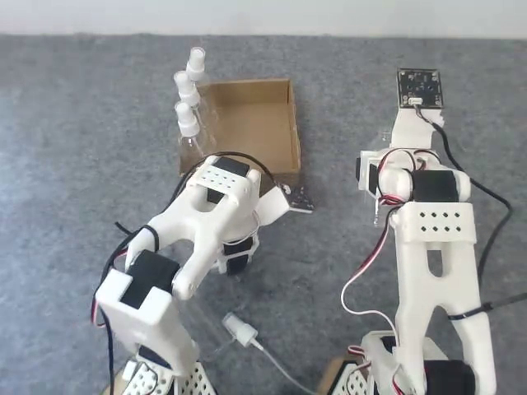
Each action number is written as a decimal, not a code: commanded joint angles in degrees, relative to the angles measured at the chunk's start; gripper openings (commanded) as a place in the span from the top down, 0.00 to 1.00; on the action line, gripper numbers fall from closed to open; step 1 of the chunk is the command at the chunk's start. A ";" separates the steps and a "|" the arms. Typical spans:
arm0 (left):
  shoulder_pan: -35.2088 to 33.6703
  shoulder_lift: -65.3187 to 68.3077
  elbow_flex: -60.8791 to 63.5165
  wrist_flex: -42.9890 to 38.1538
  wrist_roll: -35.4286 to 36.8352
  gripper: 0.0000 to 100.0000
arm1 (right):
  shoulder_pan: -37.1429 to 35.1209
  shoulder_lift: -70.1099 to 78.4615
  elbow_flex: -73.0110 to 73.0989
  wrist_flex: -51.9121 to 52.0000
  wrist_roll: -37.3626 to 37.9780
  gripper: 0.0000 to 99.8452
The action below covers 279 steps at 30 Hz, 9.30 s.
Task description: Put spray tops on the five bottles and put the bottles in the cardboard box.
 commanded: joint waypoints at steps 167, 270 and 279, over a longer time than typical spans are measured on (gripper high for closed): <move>-25.85 -92.75 20.00 -38.77 73.32 0.99 | -48.13 -27.30 38.07 -35.91 16.35 0.98; -10.73 -103.91 37.67 -33.85 63.12 0.99 | -45.67 -27.38 39.82 -49.10 16.79 0.98; -6.33 -103.91 38.20 -32.70 59.08 0.97 | -45.32 -35.12 40.79 -48.48 16.70 0.98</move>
